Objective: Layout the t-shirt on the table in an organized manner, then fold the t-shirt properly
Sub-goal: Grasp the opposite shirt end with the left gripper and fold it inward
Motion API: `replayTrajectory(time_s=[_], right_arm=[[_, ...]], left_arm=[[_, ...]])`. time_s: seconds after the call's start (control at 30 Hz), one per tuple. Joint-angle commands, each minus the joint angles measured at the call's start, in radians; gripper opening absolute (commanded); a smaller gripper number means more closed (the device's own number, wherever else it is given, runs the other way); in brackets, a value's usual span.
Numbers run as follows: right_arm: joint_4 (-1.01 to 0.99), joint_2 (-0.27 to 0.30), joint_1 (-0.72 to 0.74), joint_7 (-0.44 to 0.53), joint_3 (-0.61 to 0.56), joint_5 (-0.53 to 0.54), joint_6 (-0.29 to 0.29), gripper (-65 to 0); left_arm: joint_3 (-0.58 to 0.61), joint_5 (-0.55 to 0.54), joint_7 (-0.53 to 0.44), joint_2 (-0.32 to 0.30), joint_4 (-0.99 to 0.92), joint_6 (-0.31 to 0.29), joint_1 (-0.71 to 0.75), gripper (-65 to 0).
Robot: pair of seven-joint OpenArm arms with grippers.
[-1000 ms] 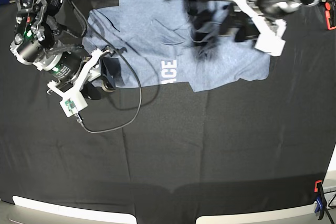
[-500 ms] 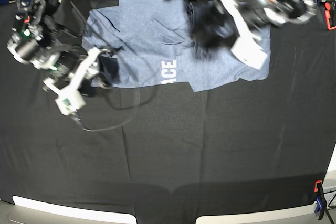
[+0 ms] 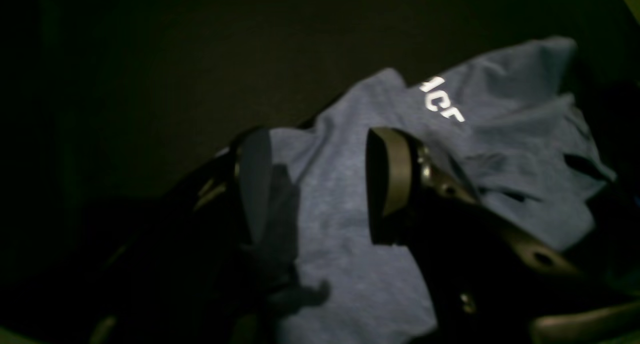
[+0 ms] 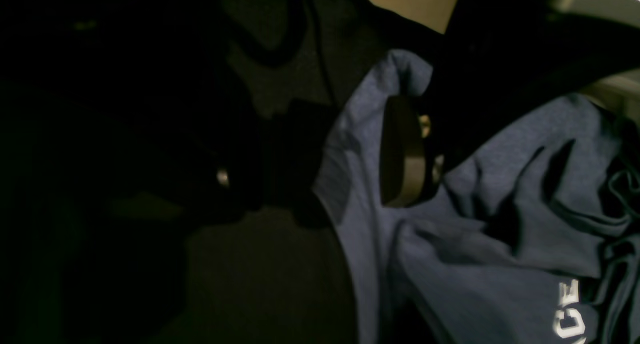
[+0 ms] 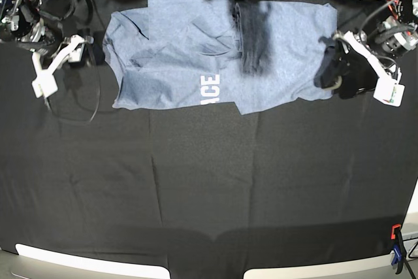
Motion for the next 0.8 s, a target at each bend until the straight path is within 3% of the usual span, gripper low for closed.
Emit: replayTrajectory(time_s=[0.0,0.2,0.37,0.7,0.77], right_arm=[[-0.005,0.016,0.005,0.021,0.005,0.018,0.004,-29.6],[-0.103,0.016,0.005,0.030,-0.007,0.021,0.019,-29.6],[-0.127,0.011,0.006,0.035,-0.108,0.028,0.024,-29.6],[-0.127,-0.099,0.023,0.084,-0.227,0.024,0.022,-30.0],[-0.127,-0.120,0.034,0.089,-0.226,0.021,0.022,-33.3]], left_arm=[[-0.005,-0.021,-0.032,-0.012,-0.002,-0.004,-0.003,-37.0],[-0.005,-0.022,-0.095,-0.012,-0.072,-0.004,-0.008,-37.0],[-0.005,-0.021,-0.093,-0.011,-0.072,-0.004,-0.037,-37.0],[-0.005,0.056,-0.094,-0.012,-0.072,-0.004,-0.041,-37.0],[-0.005,0.056,-0.094,-0.012,-0.072,-0.004,-0.041,-37.0]])
